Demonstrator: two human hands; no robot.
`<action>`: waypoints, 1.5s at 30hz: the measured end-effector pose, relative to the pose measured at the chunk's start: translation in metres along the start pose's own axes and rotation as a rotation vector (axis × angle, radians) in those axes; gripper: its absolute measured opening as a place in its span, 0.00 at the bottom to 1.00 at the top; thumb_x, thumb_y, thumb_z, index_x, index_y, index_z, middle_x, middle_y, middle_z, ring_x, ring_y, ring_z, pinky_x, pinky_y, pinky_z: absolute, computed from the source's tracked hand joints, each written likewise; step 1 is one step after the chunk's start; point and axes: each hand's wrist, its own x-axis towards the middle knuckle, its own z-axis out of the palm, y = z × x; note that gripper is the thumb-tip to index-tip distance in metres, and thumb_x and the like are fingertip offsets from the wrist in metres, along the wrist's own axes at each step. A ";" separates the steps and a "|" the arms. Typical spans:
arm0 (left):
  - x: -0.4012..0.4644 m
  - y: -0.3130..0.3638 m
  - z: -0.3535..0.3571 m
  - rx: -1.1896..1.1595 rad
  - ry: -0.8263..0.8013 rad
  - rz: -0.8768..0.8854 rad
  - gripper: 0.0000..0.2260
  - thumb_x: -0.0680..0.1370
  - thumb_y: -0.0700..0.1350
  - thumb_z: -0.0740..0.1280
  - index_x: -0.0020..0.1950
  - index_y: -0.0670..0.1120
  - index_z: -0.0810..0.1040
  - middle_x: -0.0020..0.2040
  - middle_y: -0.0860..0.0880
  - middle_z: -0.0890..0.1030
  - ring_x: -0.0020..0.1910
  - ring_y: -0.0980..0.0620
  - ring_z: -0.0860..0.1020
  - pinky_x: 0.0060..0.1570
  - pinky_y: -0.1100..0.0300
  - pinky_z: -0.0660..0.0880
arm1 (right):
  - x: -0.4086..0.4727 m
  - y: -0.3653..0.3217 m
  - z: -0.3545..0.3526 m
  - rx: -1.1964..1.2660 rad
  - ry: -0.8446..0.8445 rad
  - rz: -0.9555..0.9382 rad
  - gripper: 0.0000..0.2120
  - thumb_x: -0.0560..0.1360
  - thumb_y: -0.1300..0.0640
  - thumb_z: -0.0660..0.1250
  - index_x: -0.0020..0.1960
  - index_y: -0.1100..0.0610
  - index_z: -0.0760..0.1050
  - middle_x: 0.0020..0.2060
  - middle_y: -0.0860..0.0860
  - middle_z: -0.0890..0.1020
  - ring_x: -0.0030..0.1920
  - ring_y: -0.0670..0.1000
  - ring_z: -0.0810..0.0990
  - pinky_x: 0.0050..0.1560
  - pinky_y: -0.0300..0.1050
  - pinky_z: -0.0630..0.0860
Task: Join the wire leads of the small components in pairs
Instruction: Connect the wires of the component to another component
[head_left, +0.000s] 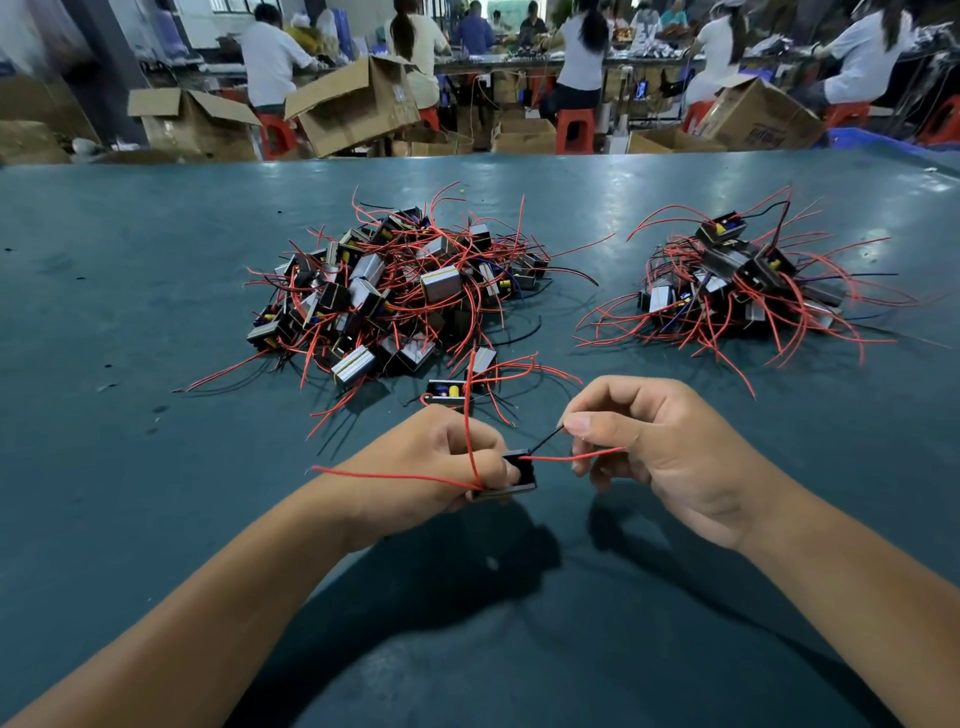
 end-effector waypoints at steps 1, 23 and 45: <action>0.001 -0.003 -0.002 0.032 -0.004 -0.003 0.14 0.73 0.49 0.68 0.34 0.40 0.76 0.28 0.48 0.70 0.29 0.52 0.66 0.30 0.59 0.61 | 0.000 -0.001 -0.002 -0.016 -0.008 0.012 0.03 0.70 0.56 0.75 0.39 0.55 0.82 0.32 0.55 0.80 0.33 0.50 0.80 0.31 0.39 0.74; 0.012 -0.022 -0.014 0.646 0.119 0.365 0.05 0.77 0.51 0.73 0.49 0.53 0.80 0.45 0.61 0.73 0.43 0.57 0.74 0.44 0.58 0.73 | 0.006 0.010 -0.014 -0.209 0.008 0.162 0.04 0.79 0.63 0.65 0.50 0.61 0.79 0.37 0.57 0.85 0.35 0.53 0.84 0.33 0.40 0.77; 0.018 -0.028 0.001 0.503 0.251 0.369 0.02 0.73 0.37 0.70 0.44 0.43 0.79 0.37 0.51 0.82 0.39 0.55 0.79 0.39 0.76 0.67 | 0.007 0.012 -0.021 -0.186 0.008 0.291 0.06 0.81 0.66 0.61 0.51 0.64 0.77 0.35 0.56 0.83 0.33 0.50 0.80 0.27 0.39 0.75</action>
